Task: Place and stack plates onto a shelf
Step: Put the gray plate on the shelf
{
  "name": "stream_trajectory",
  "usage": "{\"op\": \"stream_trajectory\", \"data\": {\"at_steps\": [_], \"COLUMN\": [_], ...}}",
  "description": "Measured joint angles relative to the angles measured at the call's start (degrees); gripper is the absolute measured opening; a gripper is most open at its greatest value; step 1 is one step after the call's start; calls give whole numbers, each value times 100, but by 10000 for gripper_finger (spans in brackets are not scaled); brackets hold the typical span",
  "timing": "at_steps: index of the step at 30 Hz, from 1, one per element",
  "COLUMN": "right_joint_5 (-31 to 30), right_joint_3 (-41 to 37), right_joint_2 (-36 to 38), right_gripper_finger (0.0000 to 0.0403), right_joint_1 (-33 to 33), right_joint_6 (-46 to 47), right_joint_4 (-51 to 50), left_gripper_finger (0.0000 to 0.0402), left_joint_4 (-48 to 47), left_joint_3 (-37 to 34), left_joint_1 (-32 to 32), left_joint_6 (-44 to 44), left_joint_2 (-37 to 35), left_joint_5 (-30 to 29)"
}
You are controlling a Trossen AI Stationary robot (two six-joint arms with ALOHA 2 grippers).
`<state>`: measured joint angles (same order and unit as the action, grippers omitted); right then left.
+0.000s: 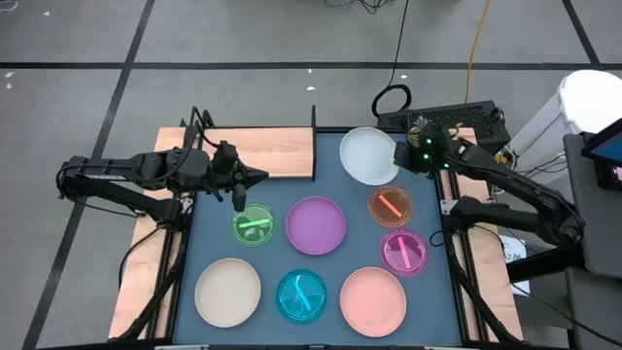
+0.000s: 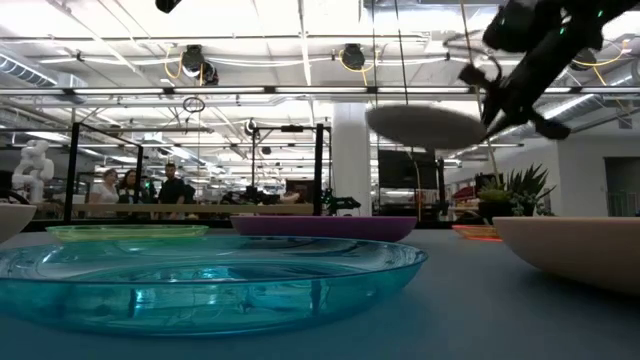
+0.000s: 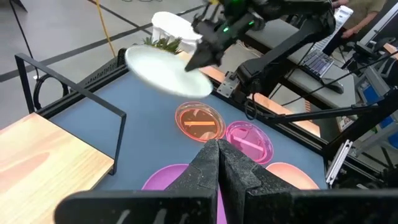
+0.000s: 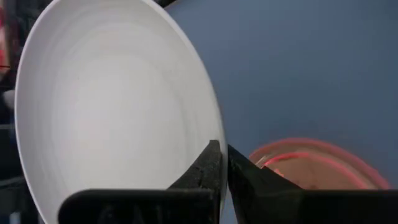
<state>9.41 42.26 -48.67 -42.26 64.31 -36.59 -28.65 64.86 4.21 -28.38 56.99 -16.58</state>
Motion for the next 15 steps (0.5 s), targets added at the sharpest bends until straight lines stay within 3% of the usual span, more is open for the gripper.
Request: {"op": "stream_trajectory", "data": {"at_steps": [8,15], "right_joint_5": [-555,-674], "right_joint_3": [1312,2426], "right_joint_2": [138,-244], "right_gripper_finger": [0,0], "right_joint_1": [648,1042], "right_joint_6": [118,227], "right_joint_4": [-1694,-2361], "left_gripper_finger": [4,4], "left_joint_4": [-240,-562], "left_joint_3": [0,0], "left_joint_1": [0,0], "left_joint_6": [-234,-671], "left_joint_2": [2,0], "left_joint_5": [0,0]}}
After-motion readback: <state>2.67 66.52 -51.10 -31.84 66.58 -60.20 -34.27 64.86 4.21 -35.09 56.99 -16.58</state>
